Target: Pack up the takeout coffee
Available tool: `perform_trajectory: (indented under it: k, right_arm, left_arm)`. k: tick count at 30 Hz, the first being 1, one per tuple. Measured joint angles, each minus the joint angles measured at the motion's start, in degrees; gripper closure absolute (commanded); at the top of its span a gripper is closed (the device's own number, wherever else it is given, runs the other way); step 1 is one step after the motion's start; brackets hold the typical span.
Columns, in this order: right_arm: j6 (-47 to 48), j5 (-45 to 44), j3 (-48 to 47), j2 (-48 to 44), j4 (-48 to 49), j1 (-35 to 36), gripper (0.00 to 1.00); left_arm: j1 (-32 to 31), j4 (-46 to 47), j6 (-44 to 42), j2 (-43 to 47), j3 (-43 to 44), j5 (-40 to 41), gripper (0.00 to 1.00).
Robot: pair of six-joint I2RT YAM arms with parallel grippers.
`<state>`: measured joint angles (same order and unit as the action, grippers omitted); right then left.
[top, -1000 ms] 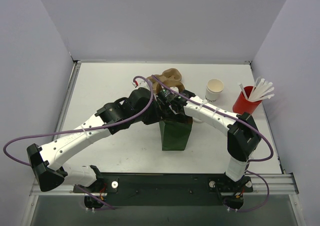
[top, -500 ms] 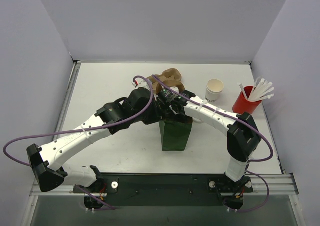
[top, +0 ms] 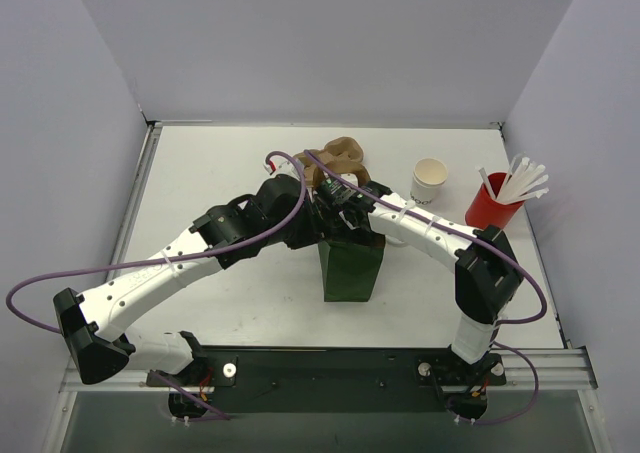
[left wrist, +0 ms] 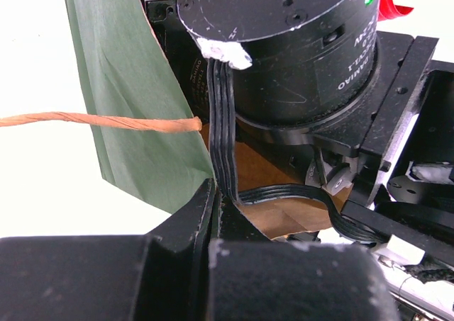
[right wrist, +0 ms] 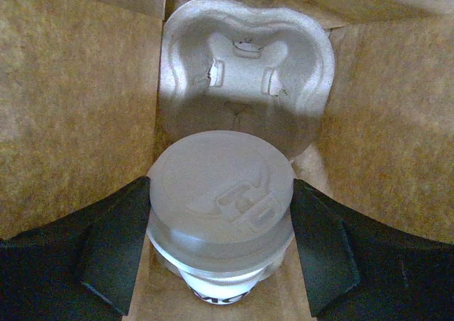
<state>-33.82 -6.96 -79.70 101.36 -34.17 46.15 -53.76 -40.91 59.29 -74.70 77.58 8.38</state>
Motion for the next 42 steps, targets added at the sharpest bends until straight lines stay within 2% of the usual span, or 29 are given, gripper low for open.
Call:
perform_trajectory:
  k: [28, 42]
  right_arm:
    - [-0.26, -0.09, 1.88, -1.68, 1.42, 0.02, 0.47]
    - [-0.7, -0.02, 3.06, -2.6, 2.16, 0.07, 0.38]
  left_arm:
    - [0.31, 0.0, -0.02, 0.0, 0.0, -0.31, 1.0]
    - [0.61, 0.0, -0.02, -0.02, 0.0, -0.33, 1.0]
